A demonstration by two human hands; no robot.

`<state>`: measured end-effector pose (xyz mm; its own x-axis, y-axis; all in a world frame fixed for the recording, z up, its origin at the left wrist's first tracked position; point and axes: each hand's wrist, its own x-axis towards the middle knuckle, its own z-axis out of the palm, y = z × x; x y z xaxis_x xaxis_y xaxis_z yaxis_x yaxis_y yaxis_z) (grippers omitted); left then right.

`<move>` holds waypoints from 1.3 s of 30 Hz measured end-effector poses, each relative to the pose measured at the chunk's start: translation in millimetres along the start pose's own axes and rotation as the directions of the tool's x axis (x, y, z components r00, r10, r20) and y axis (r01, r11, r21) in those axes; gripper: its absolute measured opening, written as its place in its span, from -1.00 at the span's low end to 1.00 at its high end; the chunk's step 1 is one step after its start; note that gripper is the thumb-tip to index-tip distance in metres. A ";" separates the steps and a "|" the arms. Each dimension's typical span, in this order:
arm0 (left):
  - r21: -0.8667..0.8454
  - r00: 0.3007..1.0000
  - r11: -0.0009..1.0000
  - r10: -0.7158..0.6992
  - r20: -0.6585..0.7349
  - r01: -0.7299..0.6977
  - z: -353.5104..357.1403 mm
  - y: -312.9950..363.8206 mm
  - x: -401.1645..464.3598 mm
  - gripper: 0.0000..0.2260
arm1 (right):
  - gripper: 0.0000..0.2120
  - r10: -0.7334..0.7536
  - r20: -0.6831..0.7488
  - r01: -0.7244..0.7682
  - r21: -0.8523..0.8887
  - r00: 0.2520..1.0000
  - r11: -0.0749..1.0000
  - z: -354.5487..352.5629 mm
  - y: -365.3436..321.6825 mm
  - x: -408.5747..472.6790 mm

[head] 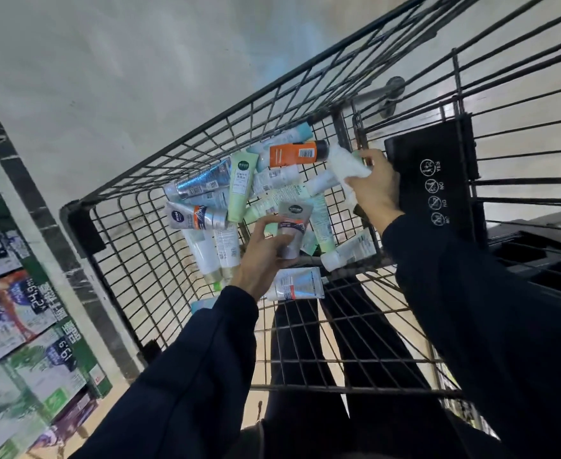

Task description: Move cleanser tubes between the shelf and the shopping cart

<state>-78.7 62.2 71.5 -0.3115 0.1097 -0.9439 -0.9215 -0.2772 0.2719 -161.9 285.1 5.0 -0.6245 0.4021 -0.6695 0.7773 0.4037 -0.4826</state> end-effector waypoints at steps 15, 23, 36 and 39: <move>0.165 0.959 0.952 0.232 0.163 -0.258 35.4 85.8 -209.3 -0.47 | -0.74 -0.069 -0.027 0.066 0.756 0.997 0.651 -195.8 -81.9 -230.5; 0.201 0.803 0.837 0.378 0.461 -0.510 90.7 98.1 -318.7 -0.51 | -0.68 -0.195 -0.111 0.144 0.975 0.975 0.166 -266.2 -84.5 -346.5; 0.338 0.585 0.655 0.197 0.787 -0.676 141.7 4.8 -426.5 -0.63 | -0.71 0.117 -0.449 0.422 0.884 0.886 0.202 -268.3 3.4 -537.8; 0.366 0.543 0.640 0.097 0.834 -0.676 155.0 -31.5 -447.2 -0.65 | -0.57 0.225 -0.471 0.446 0.881 0.853 0.157 -273.3 37.5 -576.4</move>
<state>53.7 169.8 514.1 -0.4516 0.8289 -0.3302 -0.4643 0.0977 0.8803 206.4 293.1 527.1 -0.3933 0.8213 -0.4134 -0.0894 -0.4816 -0.8718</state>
